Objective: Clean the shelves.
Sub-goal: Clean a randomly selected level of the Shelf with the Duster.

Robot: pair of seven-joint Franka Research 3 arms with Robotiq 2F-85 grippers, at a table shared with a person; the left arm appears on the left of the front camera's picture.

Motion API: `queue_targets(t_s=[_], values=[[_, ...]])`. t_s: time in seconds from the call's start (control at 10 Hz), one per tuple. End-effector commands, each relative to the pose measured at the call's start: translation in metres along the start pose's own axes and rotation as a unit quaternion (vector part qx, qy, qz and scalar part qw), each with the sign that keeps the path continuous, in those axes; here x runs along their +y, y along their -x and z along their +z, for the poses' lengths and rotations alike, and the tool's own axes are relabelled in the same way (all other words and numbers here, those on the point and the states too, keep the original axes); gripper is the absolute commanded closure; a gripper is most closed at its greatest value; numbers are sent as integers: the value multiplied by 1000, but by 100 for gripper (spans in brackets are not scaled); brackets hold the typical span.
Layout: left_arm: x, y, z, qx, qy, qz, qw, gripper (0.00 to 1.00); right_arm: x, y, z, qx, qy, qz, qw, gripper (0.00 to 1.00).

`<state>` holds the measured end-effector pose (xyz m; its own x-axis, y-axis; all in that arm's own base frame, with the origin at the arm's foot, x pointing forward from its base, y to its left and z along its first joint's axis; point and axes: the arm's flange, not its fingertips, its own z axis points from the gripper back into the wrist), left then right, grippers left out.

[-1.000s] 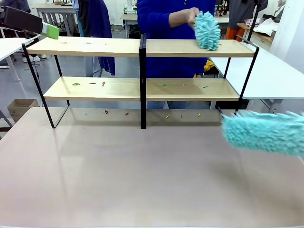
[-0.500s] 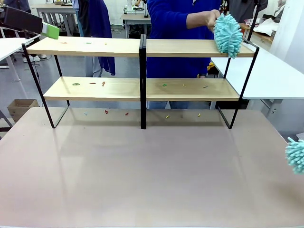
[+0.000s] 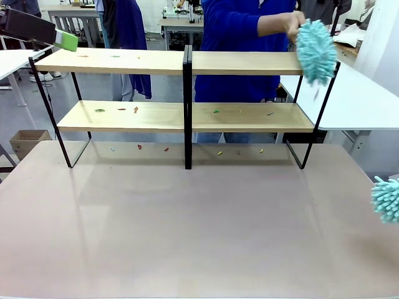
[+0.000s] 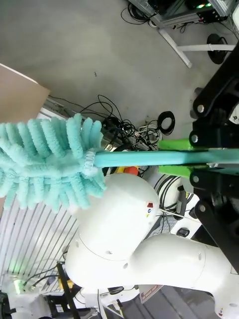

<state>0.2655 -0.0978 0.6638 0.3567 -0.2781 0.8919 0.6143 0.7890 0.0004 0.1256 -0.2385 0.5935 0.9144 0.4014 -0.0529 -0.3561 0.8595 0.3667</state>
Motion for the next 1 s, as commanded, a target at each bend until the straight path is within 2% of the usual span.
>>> queue_targets(t_s=[0.0,0.1,0.7,0.9], values=[[1,2,0,-1,3,-1,1000,0,5,6,0,7,6,-8,1000,87],[1,2,0,-1,3,-1,1000,0,0,0,0,0,0,0,1000,87],[1,2,0,-1,3,-1,1000,0,11,-29,-4,45,20,34,998,87],[1,2,0,-1,3,-1,1000,0,31,-54,-8,24,15,50,998,87]])
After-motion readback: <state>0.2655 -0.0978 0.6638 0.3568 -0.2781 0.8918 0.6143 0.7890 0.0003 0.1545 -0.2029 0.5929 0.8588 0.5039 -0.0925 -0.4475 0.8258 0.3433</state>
